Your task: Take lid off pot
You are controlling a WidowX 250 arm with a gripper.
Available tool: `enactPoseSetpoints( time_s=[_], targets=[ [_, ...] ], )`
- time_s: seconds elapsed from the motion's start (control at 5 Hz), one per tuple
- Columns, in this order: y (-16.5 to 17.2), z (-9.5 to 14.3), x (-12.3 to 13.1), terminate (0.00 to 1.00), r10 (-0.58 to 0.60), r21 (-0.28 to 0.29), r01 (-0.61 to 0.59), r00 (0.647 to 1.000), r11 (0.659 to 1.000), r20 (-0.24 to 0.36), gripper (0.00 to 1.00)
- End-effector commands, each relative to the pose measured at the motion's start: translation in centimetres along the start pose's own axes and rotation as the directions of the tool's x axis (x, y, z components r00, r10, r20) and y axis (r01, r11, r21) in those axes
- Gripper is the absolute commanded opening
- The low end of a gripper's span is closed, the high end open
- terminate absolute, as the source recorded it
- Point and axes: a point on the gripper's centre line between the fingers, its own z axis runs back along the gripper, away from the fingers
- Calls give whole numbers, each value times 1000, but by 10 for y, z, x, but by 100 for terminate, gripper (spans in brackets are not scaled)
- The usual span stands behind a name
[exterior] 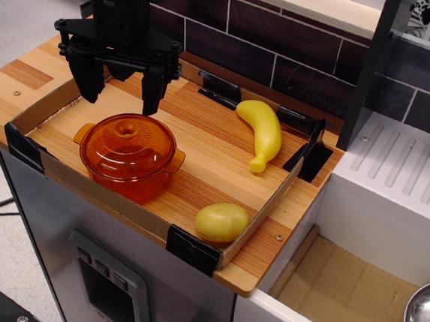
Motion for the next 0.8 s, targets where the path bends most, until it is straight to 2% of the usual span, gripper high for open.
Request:
enactPoseSetpoints(
  time_s=[0.0,0.4,0.6],
  targets=[
    [6,-10,0,0,-9,21,9,999,1000,35,100],
    [1,-22,-2,0,-6,30,6,1000,1000,31,100],
    [2,-20,-3,0,-11,-10,12,999,1000,44,0]
  ],
)
